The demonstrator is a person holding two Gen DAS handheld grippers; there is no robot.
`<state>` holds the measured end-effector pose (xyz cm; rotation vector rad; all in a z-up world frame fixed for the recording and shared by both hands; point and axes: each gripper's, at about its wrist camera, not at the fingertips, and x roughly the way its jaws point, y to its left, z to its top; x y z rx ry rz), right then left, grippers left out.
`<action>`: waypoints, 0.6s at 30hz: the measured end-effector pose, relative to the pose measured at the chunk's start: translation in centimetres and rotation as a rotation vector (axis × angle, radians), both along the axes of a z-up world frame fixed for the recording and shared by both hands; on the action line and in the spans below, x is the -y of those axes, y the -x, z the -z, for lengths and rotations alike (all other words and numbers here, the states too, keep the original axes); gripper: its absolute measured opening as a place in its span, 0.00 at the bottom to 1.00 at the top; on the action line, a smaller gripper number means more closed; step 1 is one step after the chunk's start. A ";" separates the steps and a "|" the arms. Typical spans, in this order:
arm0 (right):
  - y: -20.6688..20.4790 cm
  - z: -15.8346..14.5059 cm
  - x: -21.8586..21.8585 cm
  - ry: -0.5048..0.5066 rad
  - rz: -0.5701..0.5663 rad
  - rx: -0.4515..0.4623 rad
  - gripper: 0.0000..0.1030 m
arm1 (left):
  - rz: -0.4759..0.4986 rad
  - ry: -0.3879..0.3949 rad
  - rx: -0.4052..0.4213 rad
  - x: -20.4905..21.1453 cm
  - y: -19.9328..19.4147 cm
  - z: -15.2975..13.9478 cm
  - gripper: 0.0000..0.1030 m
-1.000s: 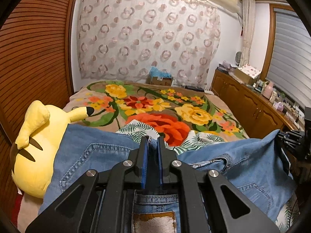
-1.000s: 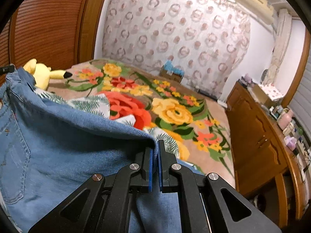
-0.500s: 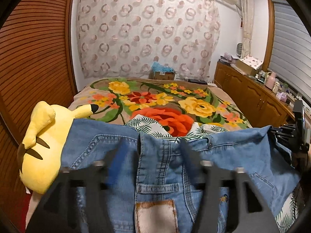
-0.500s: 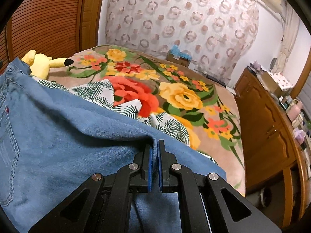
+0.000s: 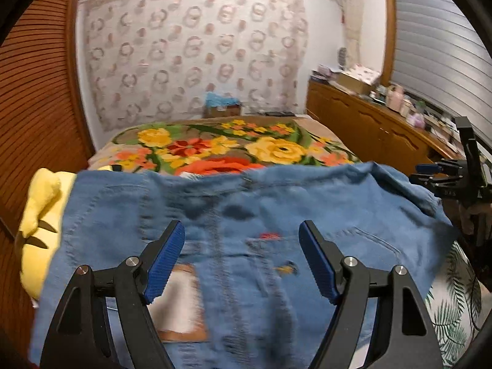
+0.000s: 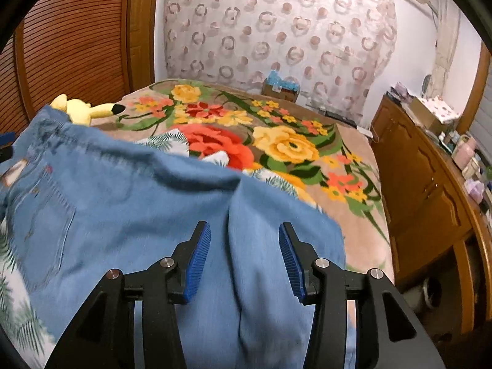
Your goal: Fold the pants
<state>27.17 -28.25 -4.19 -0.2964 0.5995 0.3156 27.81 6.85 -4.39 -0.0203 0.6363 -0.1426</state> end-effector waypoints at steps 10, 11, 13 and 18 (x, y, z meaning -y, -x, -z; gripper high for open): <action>3.0 1.8 2.1 0.039 0.047 -0.070 0.47 | 0.131 -0.025 -0.097 4.6 -0.7 3.5 0.75; 2.9 1.9 2.2 0.051 0.058 -0.074 0.46 | 0.136 -0.032 -0.107 4.8 -0.8 3.8 0.75; 2.3 1.9 2.4 0.062 0.075 -0.083 0.44 | 0.148 -0.033 -0.125 5.0 -0.9 4.2 0.75; 0.5 0.7 1.9 0.094 0.099 -0.100 0.05 | 0.152 -0.031 -0.133 4.9 -0.8 4.3 0.75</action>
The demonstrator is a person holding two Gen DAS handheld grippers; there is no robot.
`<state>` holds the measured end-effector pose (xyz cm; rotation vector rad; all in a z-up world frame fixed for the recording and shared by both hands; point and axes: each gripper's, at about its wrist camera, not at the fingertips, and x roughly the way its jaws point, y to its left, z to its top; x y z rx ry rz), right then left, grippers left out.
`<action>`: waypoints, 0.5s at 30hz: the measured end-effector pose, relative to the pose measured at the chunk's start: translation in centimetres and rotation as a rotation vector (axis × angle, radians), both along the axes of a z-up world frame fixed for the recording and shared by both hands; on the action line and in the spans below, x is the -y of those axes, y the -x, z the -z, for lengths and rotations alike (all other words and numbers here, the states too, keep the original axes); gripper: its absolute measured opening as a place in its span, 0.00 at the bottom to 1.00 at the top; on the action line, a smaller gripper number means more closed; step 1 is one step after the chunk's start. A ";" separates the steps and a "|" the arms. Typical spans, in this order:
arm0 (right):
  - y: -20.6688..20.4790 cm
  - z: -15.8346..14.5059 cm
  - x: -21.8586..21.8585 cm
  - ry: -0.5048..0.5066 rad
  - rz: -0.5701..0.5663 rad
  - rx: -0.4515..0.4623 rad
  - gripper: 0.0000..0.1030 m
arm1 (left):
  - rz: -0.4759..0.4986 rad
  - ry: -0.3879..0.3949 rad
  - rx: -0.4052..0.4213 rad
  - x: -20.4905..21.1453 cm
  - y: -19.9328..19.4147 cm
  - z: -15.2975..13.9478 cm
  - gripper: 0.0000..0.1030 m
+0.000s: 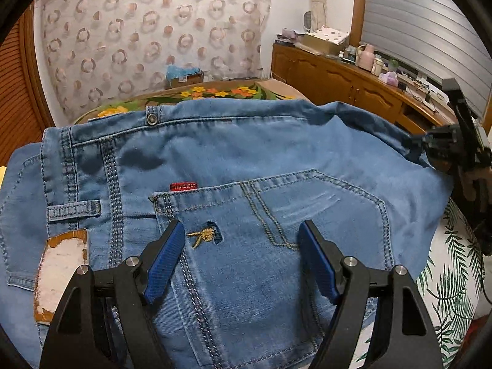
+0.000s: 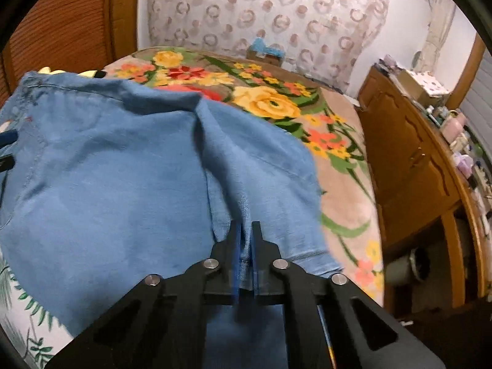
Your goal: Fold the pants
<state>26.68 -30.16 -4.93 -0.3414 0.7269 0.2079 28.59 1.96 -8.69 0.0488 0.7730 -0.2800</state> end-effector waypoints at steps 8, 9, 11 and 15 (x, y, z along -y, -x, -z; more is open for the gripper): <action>-3.2 -3.3 1.4 0.015 0.118 0.115 0.04 | 0.001 -0.005 -0.013 0.0 0.0 0.5 0.75; -3.8 -3.5 1.5 0.018 0.132 0.121 0.04 | 0.001 -0.003 -0.016 0.2 -0.1 0.5 0.75; -4.9 -3.5 1.8 0.019 0.160 0.125 0.04 | 0.002 0.000 -0.021 0.2 0.0 0.6 0.75; -6.8 -3.0 1.3 -0.004 0.187 0.119 0.04 | 0.004 0.003 -0.032 0.0 -0.2 0.6 0.75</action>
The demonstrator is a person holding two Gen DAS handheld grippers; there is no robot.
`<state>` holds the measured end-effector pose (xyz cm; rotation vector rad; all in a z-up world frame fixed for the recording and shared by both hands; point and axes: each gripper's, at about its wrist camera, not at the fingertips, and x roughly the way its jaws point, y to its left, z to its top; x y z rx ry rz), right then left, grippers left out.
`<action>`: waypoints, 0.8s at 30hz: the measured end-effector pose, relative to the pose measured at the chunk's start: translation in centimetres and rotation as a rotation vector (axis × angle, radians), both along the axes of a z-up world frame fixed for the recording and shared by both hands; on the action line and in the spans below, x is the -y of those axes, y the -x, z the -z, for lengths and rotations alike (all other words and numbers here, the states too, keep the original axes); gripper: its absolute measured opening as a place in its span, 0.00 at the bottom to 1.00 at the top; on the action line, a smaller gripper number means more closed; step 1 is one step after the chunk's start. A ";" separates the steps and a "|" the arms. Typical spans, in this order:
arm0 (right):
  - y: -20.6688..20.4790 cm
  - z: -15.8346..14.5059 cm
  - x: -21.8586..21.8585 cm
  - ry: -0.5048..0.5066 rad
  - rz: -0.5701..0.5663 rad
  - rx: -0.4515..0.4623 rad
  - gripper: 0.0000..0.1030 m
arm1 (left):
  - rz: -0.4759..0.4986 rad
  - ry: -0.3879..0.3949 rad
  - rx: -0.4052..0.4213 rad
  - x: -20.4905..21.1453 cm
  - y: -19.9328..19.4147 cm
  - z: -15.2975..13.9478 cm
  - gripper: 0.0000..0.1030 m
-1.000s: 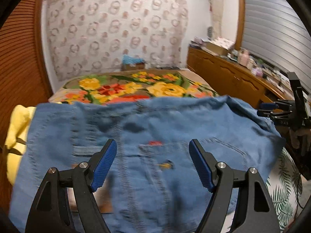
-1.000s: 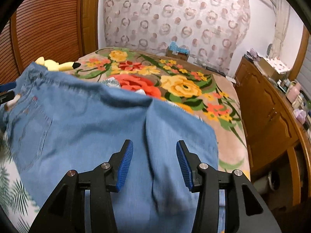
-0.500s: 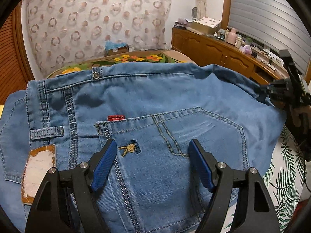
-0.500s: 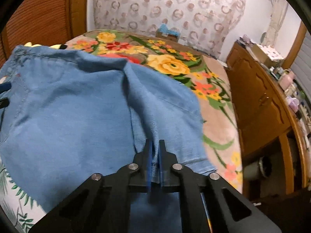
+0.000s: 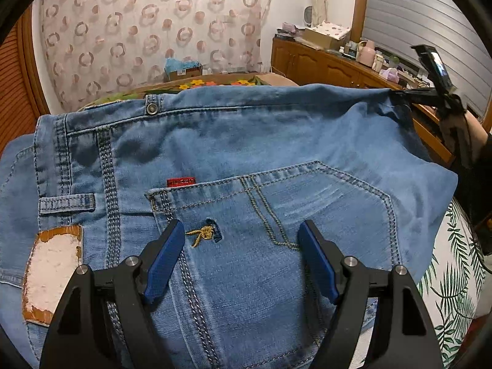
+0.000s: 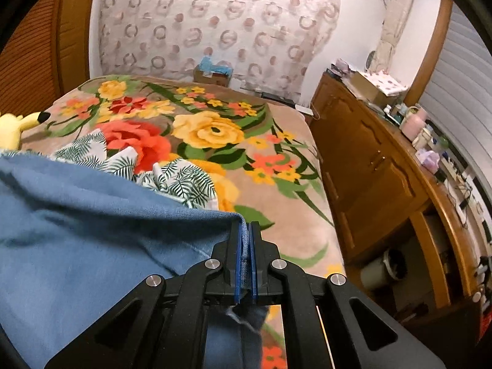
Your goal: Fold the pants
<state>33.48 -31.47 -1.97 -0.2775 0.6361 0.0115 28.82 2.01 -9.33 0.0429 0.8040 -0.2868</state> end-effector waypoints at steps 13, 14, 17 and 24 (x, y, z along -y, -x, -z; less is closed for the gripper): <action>-3.2 0.8 0.0 -0.026 0.022 -0.044 0.38 | 0.000 -0.011 -0.012 0.1 -0.3 -0.1 0.76; -2.8 0.7 -0.1 -0.029 0.019 -0.043 0.42 | 0.000 -0.014 -0.013 0.2 -0.3 -0.1 0.76; -0.9 0.6 -0.7 -0.039 -0.024 -0.034 0.44 | 0.000 -0.023 -0.014 0.6 -0.5 0.0 0.76; 0.3 1.3 -3.4 -0.023 -0.163 -0.052 0.45 | 0.000 -0.024 -0.017 0.7 -0.8 0.2 0.76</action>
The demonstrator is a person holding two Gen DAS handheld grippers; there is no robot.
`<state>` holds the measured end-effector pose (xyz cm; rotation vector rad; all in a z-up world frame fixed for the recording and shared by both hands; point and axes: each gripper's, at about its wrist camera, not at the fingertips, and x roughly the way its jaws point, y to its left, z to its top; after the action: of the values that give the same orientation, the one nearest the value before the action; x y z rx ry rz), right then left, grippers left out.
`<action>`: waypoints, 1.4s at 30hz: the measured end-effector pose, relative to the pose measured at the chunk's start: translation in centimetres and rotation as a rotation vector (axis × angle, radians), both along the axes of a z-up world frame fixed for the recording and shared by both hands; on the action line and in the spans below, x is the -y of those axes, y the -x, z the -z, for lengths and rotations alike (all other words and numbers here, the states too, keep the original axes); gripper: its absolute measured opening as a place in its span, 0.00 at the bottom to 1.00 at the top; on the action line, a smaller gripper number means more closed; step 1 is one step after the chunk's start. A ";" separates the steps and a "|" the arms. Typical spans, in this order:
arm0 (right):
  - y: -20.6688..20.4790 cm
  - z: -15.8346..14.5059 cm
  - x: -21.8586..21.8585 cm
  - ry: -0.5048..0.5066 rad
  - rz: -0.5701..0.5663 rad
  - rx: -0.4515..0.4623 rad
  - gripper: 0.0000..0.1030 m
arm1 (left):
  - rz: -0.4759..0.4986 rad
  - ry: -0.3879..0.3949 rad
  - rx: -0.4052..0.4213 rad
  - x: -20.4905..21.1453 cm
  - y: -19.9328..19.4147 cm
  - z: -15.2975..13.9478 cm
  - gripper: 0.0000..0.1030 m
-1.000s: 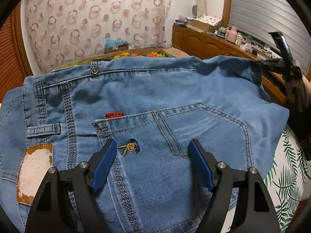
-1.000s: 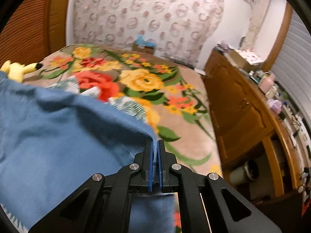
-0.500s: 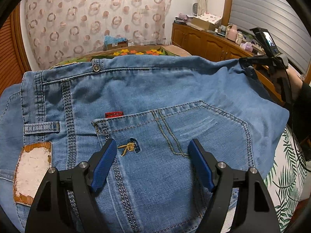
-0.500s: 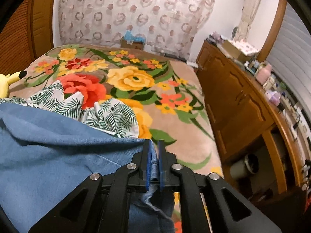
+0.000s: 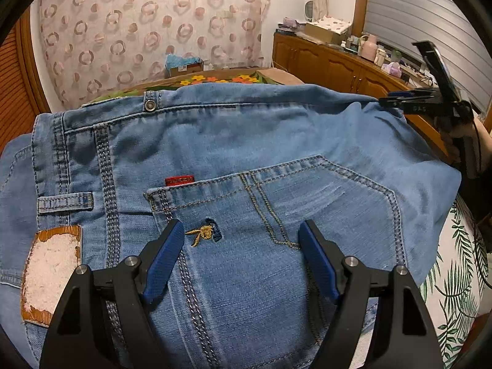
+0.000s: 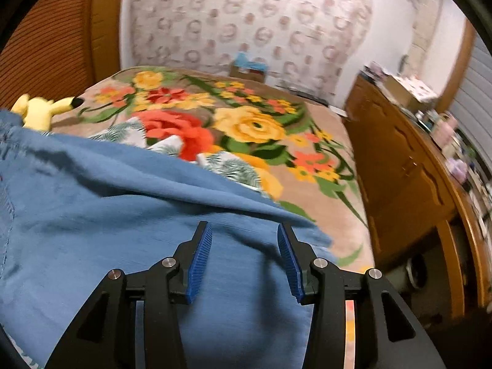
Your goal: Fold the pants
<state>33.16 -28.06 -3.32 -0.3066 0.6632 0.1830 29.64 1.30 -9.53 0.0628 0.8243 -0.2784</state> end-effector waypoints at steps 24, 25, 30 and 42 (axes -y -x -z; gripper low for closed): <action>2.1 -0.4 -1.6 -0.074 -0.088 0.005 0.48 | -0.037 0.038 0.044 -2.6 3.4 -2.3 0.69; 3.2 -0.3 -1.4 -0.080 -0.104 0.003 0.52 | -0.047 0.037 0.052 -3.1 4.0 -2.6 0.68; 8.4 0.7 0.3 -0.110 -0.150 -0.009 0.59 | -0.117 0.037 0.073 -6.3 7.2 -3.4 0.65; 17.0 2.4 2.9 -0.016 -0.160 -0.022 0.61 | -0.210 0.033 0.055 -10.0 9.4 -1.9 0.60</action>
<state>16.20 -30.99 -5.71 -0.3427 0.6590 0.3451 20.23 11.26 -7.62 -0.0465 0.7645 -0.0917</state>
